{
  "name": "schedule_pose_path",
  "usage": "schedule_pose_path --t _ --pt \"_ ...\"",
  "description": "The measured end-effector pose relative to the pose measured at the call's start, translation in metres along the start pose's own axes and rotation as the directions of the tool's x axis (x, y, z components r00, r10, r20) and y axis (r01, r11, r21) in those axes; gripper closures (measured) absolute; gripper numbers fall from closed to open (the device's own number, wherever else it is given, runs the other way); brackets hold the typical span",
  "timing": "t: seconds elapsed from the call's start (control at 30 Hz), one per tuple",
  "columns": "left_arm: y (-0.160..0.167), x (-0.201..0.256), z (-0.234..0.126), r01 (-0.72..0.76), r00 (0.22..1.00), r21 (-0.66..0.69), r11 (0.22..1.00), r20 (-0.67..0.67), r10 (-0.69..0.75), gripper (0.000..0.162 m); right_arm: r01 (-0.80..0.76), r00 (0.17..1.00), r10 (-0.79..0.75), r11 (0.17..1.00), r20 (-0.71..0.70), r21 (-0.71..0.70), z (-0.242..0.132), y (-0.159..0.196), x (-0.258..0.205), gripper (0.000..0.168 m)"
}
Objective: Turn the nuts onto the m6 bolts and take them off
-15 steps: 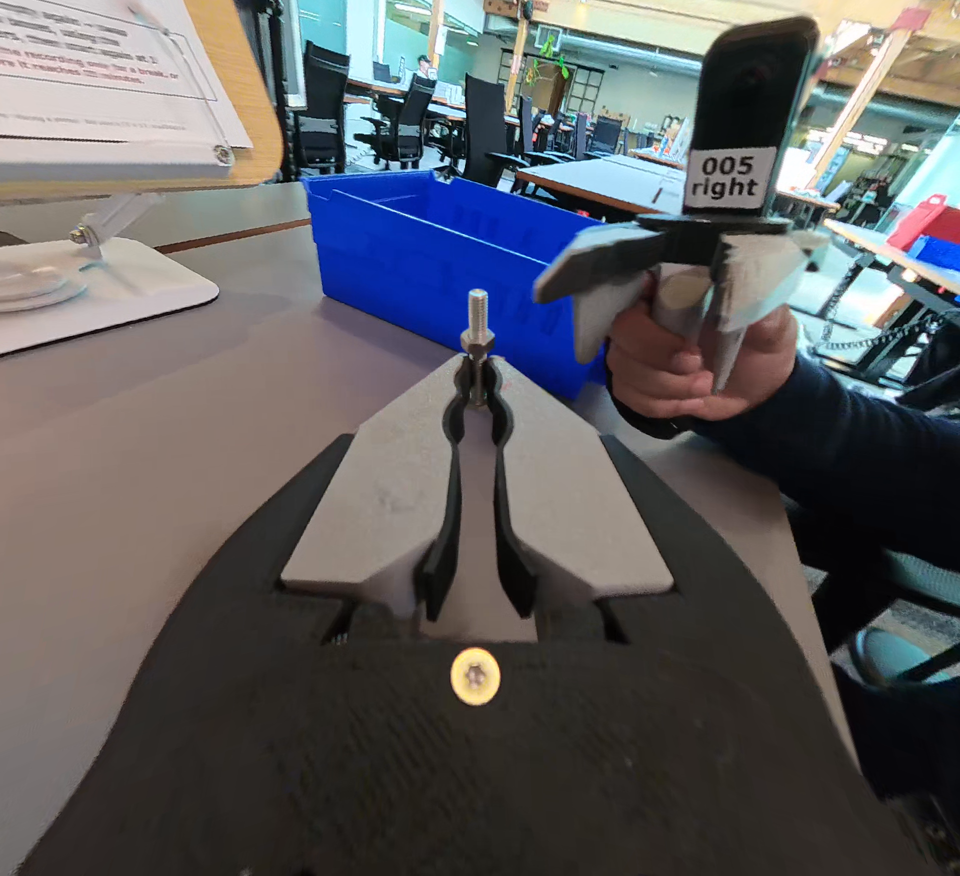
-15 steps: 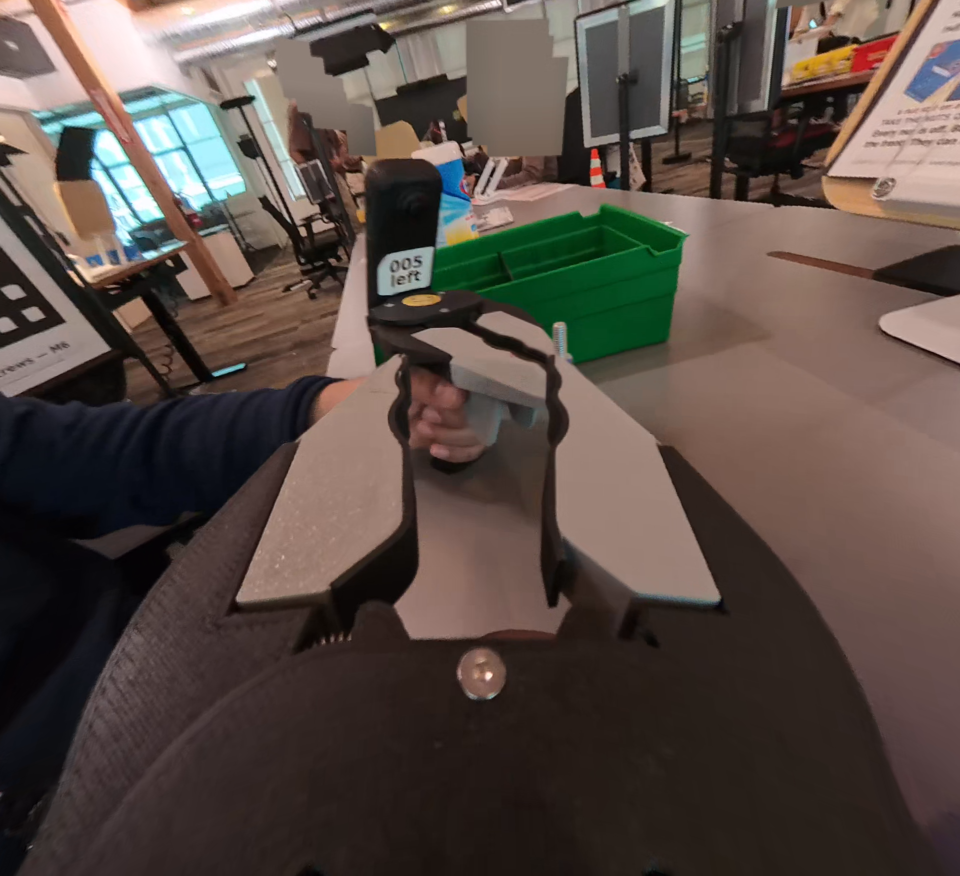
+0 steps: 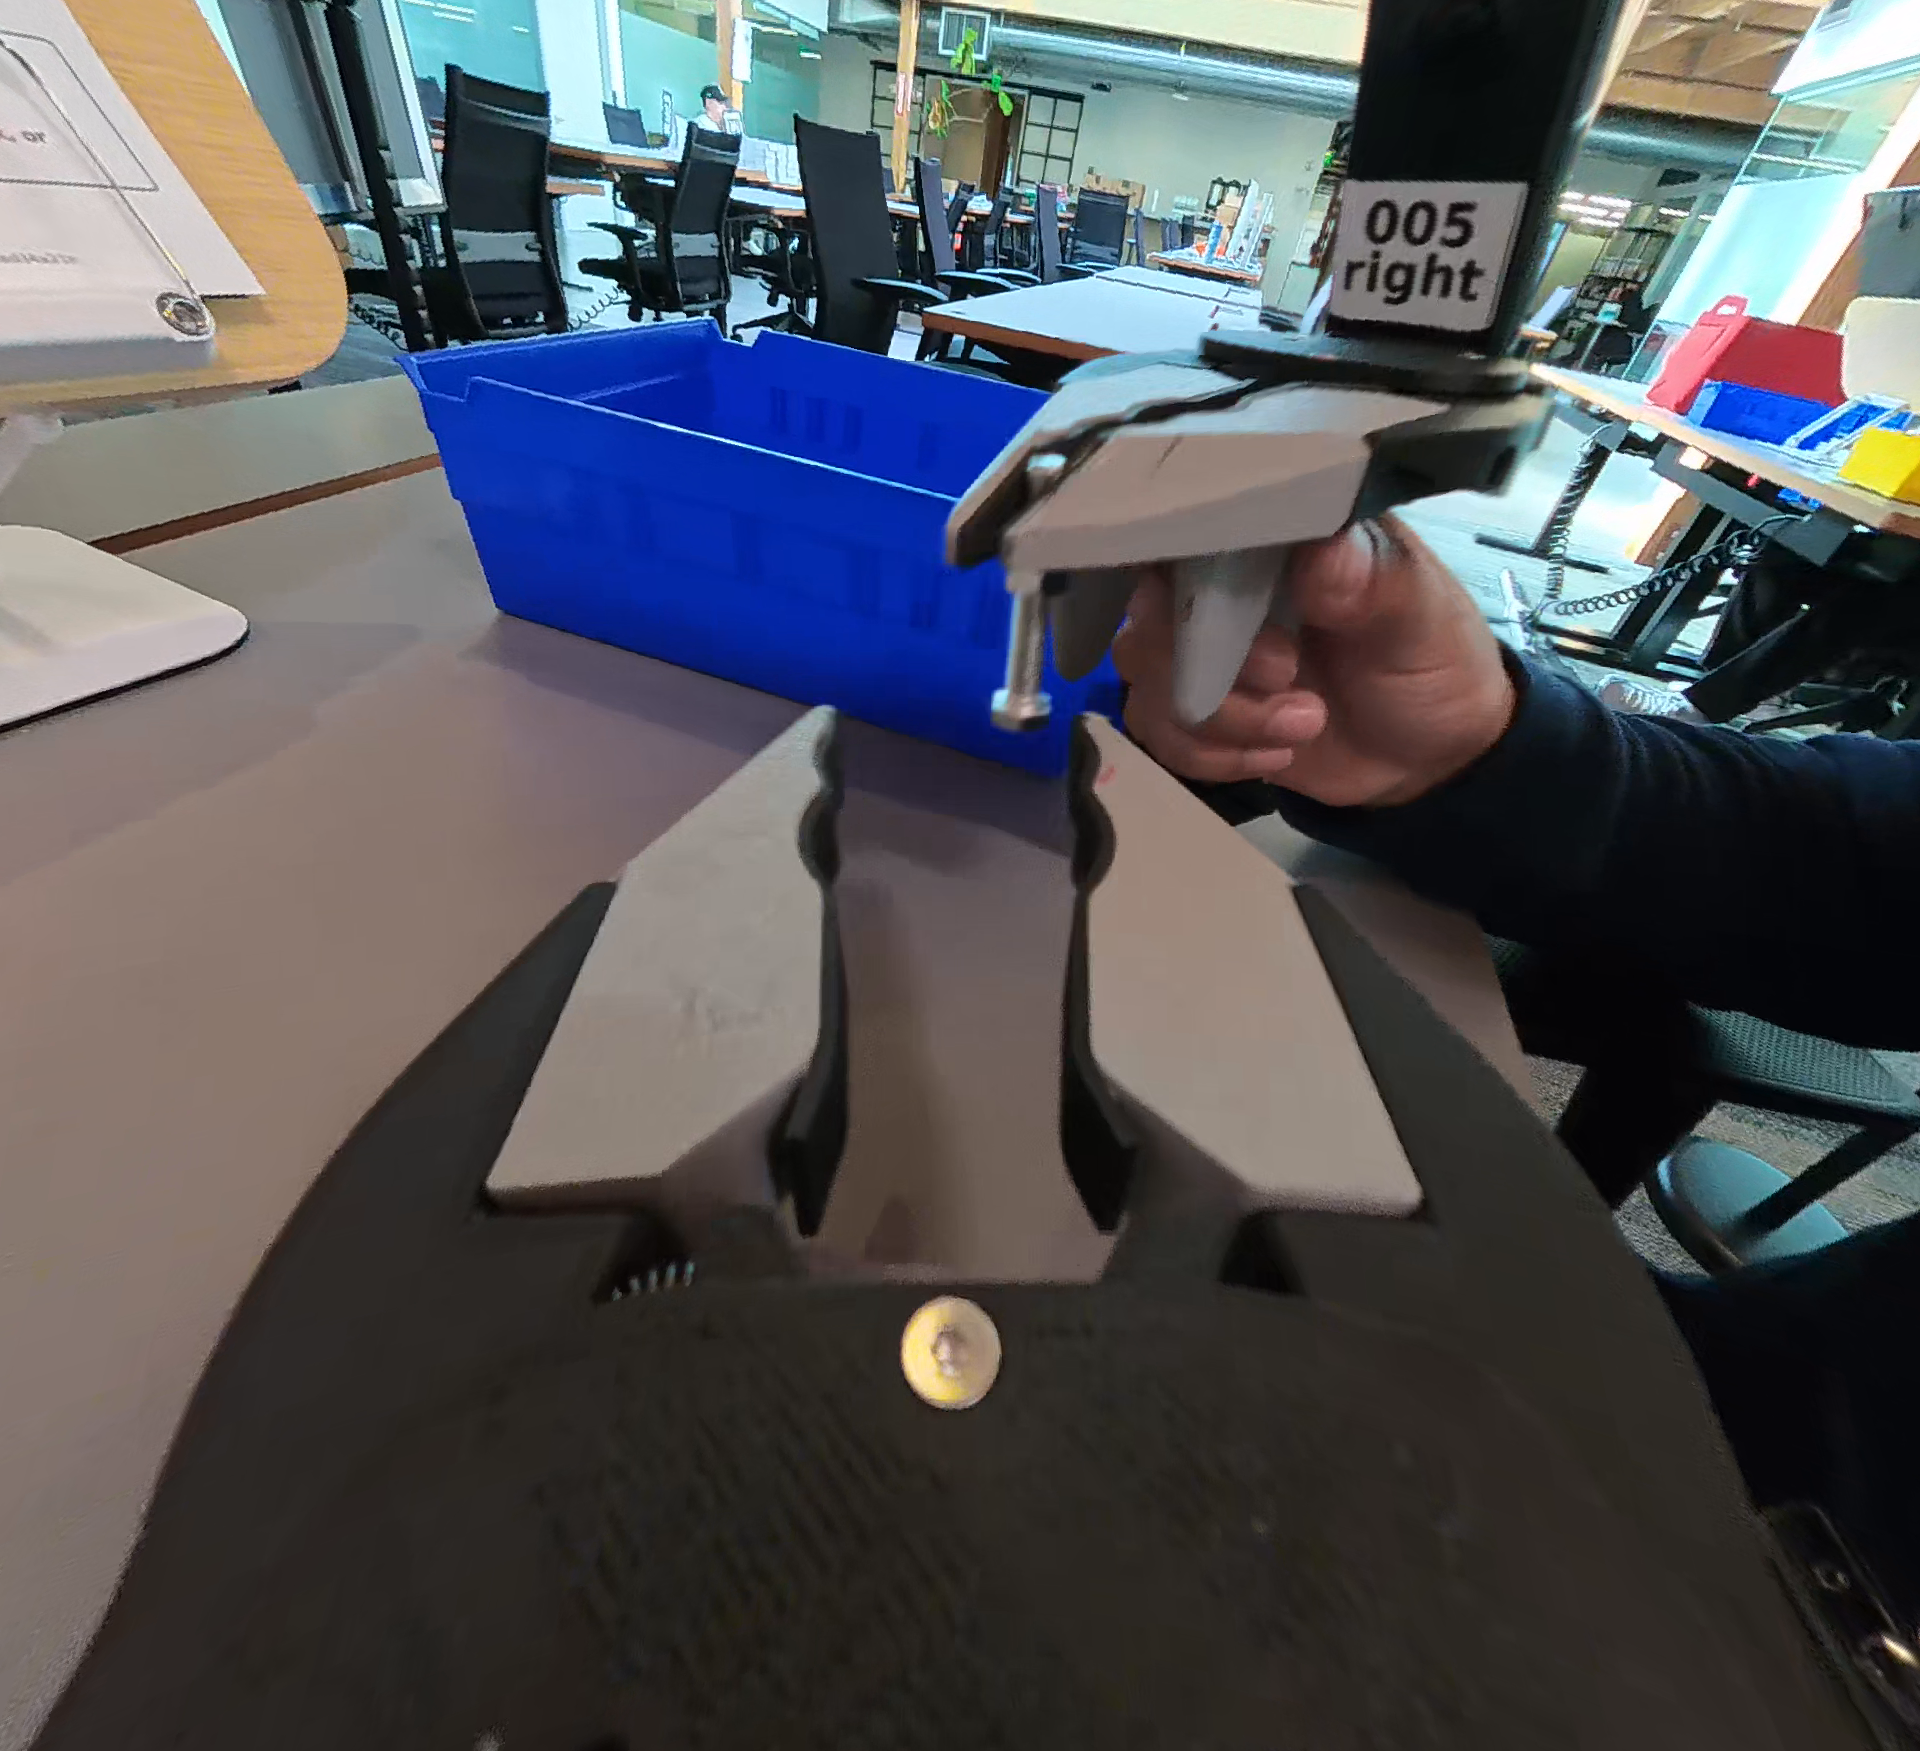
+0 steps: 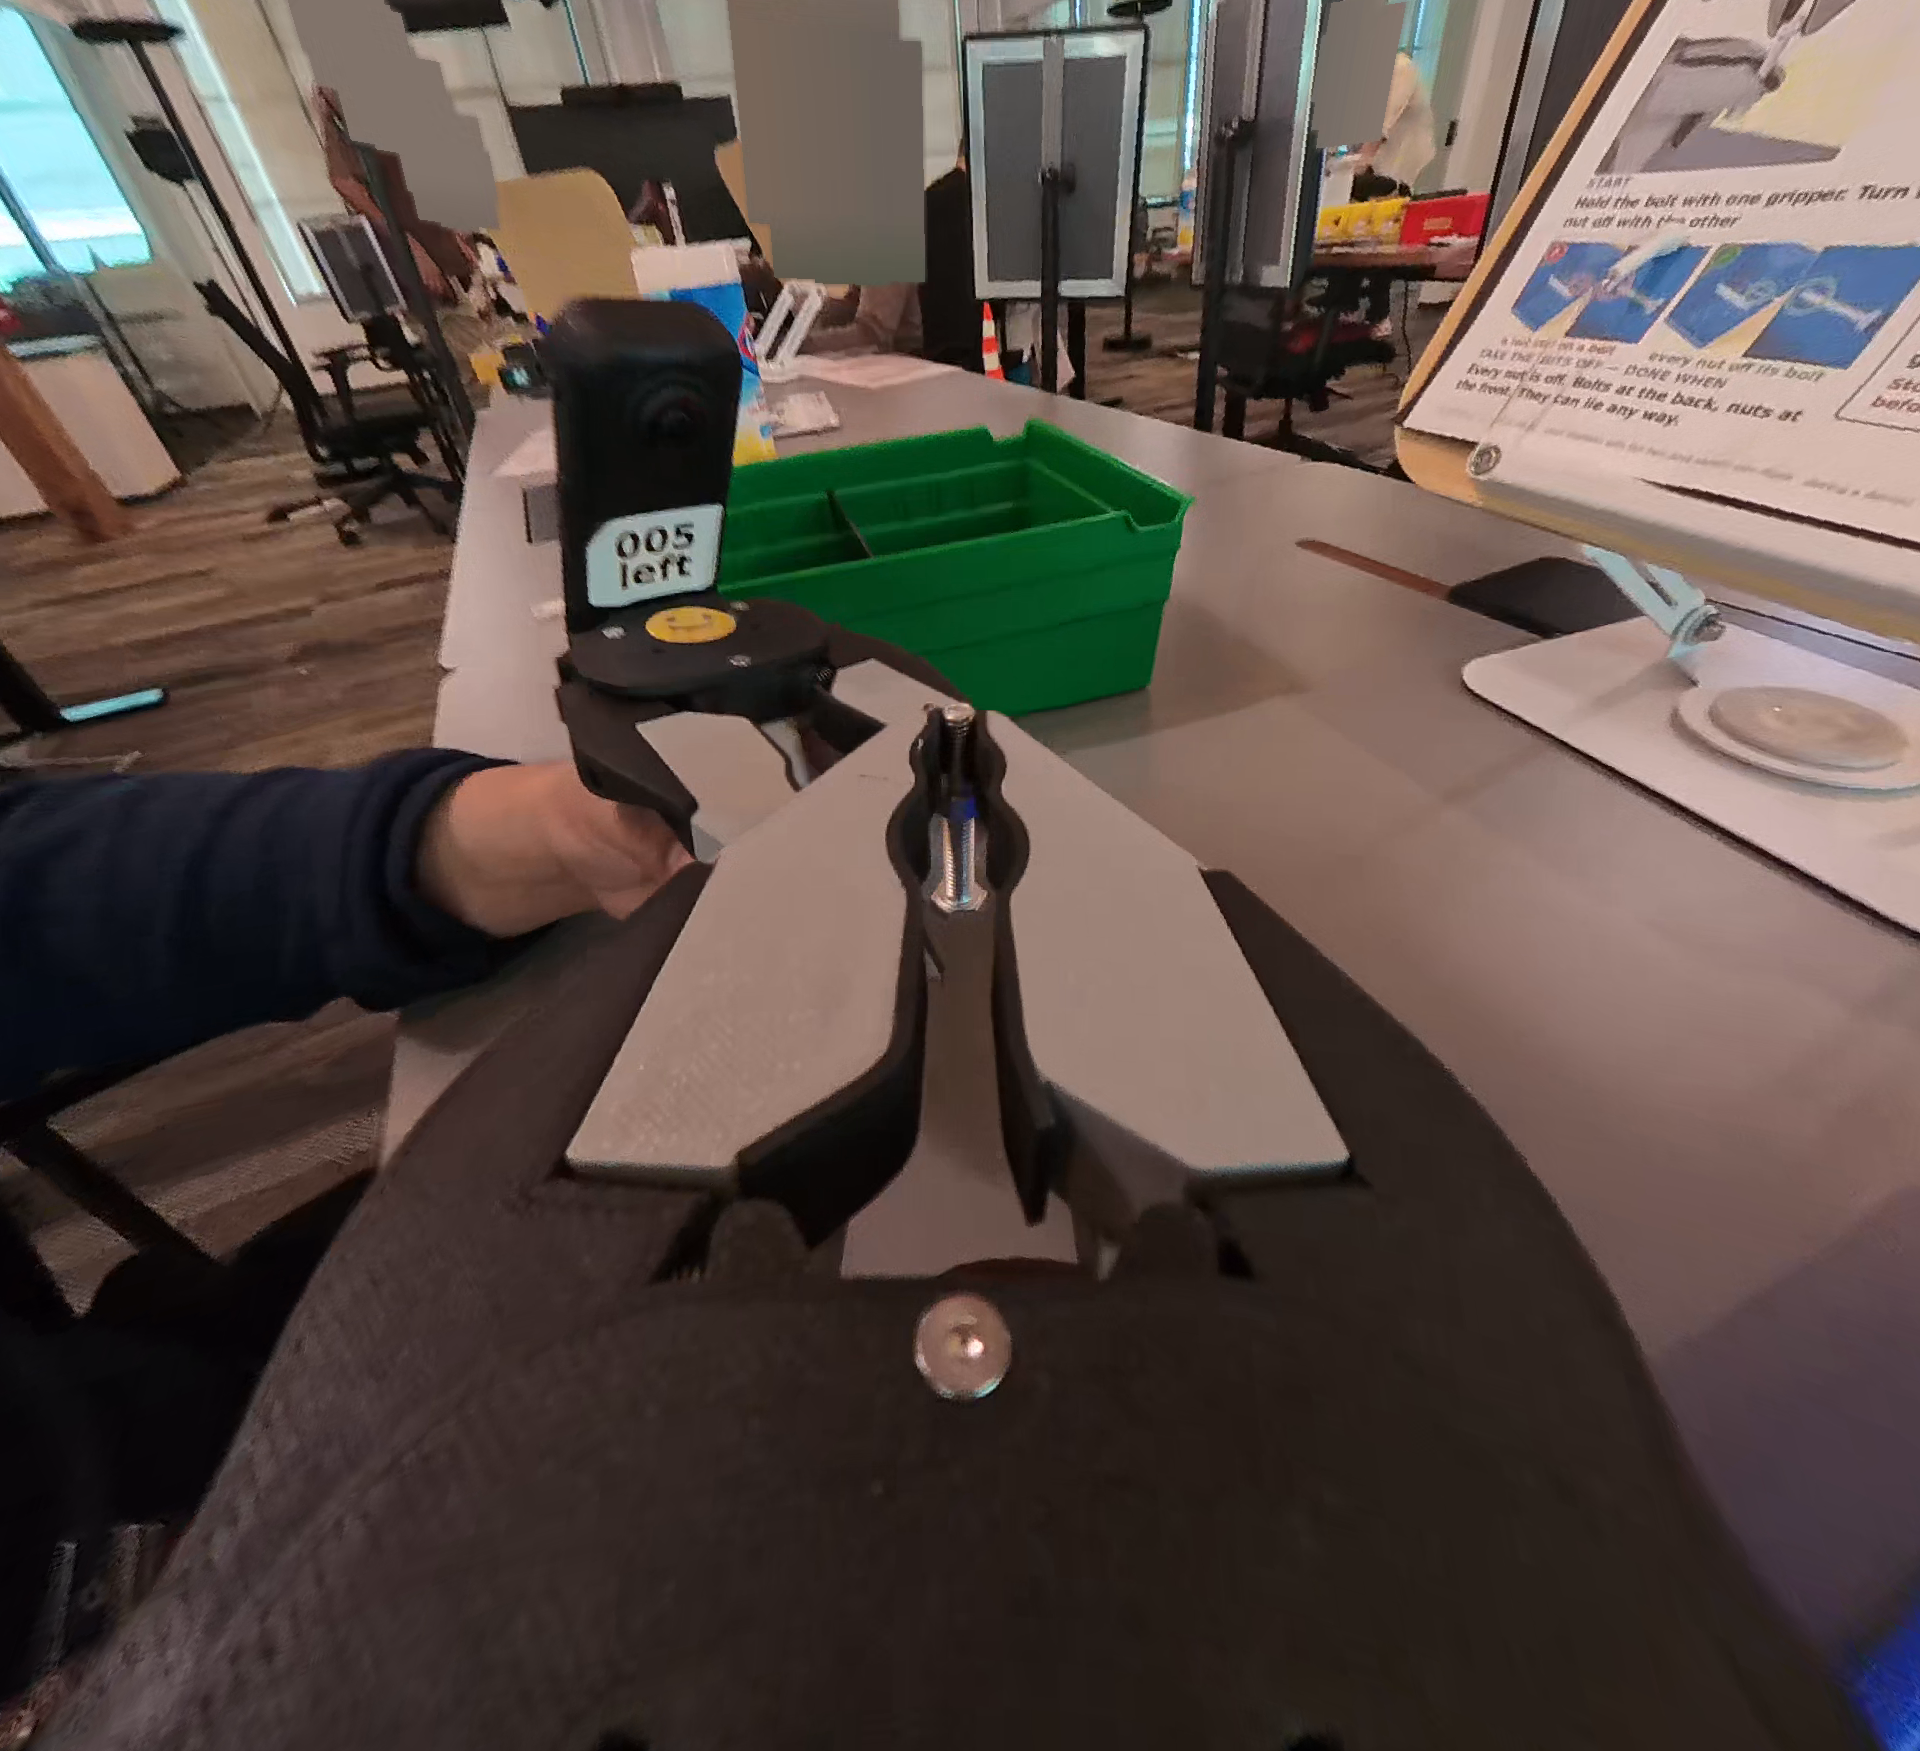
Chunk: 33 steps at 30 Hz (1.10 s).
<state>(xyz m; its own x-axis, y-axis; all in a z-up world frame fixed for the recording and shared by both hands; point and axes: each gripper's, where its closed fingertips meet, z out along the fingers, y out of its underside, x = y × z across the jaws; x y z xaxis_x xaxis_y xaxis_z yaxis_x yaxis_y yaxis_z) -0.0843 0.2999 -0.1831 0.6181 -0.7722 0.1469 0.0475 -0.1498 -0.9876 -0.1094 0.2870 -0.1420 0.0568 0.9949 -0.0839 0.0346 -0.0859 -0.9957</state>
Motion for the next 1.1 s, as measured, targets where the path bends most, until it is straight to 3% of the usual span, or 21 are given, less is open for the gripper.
schedule_pose_path --t 0.1,0.2,0.27,0.53,0.63,0.9,1.1 --pt "-0.003 0.000 -0.002 -0.025 1.000 0.017 1.000 0.012 0.025 0.115 0.029 0.999 -0.027 0.999 -0.039 0.027 -0.020 -0.026 0.002 0.167" --pt "-0.002 -0.003 -0.002 -0.039 0.999 0.011 0.999 0.037 0.039 0.118 0.131 0.971 -0.115 0.989 -0.211 0.062 -0.063 -0.068 0.024 0.167" --pt "-0.001 -0.005 -0.002 -0.033 0.998 0.004 0.999 0.046 0.032 0.120 0.133 0.948 -0.119 0.991 -0.297 0.026 -0.092 -0.077 0.048 0.166" --pt "0.007 -0.003 0.003 -0.059 0.997 -0.038 0.997 0.050 0.061 0.122 -0.155 0.882 0.053 0.971 -0.469 -0.182 -0.137 0.004 0.142 0.164" --pt "0.006 -0.003 0.002 -0.051 0.997 -0.030 0.998 0.050 0.052 0.122 -0.170 0.840 0.024 0.961 -0.543 -0.220 -0.148 0.011 0.159 0.132" --pt "0.006 -0.006 0.002 -0.025 0.998 -0.027 0.999 0.058 0.027 0.124 -0.071 0.867 -0.034 0.979 -0.498 -0.191 -0.150 -0.018 0.141 0.131" --pt "0.016 -0.012 0.000 0.009 0.990 -0.091 0.996 0.141 0.004 0.120 0.012 0.884 -0.087 0.987 -0.460 -0.163 -0.150 -0.028 0.129 0.128"
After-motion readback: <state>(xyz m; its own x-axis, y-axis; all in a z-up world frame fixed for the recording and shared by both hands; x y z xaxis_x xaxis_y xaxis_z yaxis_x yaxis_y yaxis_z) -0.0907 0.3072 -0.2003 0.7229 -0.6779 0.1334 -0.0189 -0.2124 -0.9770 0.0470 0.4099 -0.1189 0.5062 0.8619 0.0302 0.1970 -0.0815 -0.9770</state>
